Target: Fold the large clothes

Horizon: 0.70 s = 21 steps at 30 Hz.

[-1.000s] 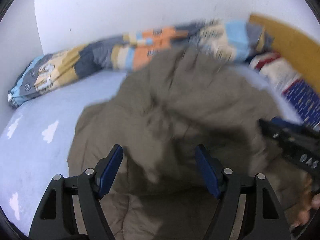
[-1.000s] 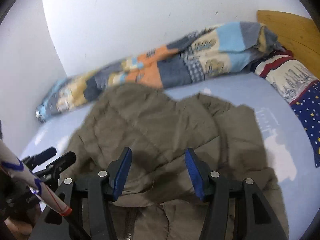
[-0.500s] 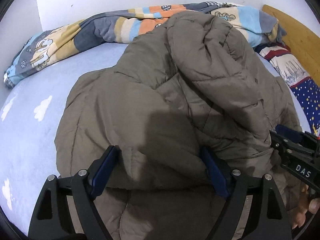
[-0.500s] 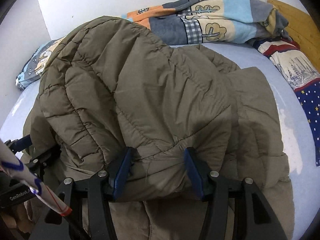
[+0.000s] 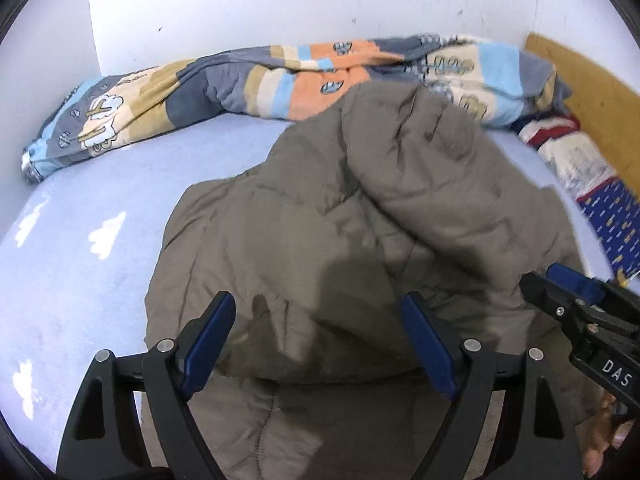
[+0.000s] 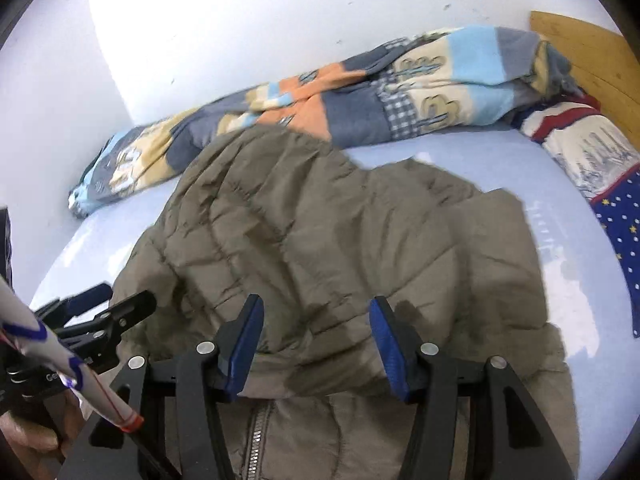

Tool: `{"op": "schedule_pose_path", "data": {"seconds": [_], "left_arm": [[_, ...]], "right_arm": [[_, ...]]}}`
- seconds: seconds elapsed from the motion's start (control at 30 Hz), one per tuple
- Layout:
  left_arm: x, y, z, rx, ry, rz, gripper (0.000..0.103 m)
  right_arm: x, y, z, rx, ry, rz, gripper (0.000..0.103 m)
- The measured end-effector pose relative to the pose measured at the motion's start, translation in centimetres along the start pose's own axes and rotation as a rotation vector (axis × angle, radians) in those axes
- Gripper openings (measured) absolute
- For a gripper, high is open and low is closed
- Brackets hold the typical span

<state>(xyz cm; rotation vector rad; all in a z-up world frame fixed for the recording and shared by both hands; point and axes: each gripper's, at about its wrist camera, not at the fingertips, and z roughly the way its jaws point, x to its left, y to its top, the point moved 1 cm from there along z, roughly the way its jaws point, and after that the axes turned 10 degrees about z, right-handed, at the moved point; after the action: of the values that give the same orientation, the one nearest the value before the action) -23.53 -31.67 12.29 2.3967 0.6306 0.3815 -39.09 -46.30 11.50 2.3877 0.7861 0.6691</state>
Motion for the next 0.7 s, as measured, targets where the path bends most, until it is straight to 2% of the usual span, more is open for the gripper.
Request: {"op": "schedule_pose_path", "data": {"seconds": [0.1,0.17,0.3,0.57,0.7], "left_arm": [[0.1,-0.7,1.8,0.054,0.019,0.004,0.085],[0.4,-1.0,2.3,0.066,0.003,-0.015,0.085],[0.3,-1.0,2.5,0.070,0.007,-0.008,0.085],[0.4,-0.9,2.2,0.057,0.008,-0.011,0.085],[0.3,-1.0,2.0,0.054,0.010,-0.011,0.085]], "right_arm": [[0.6,-0.6,1.5,0.042,-0.011,-0.026,0.054],[0.5,-1.0,2.8,0.091,-0.028,-0.029,0.054],[-0.2,-1.3,3.8,0.128,-0.019,-0.006,0.054],[-0.2,-1.0,2.6,0.119,-0.006,0.006,0.054],[-0.3,-0.3,0.7,0.052,0.001,0.022,0.054]]}}
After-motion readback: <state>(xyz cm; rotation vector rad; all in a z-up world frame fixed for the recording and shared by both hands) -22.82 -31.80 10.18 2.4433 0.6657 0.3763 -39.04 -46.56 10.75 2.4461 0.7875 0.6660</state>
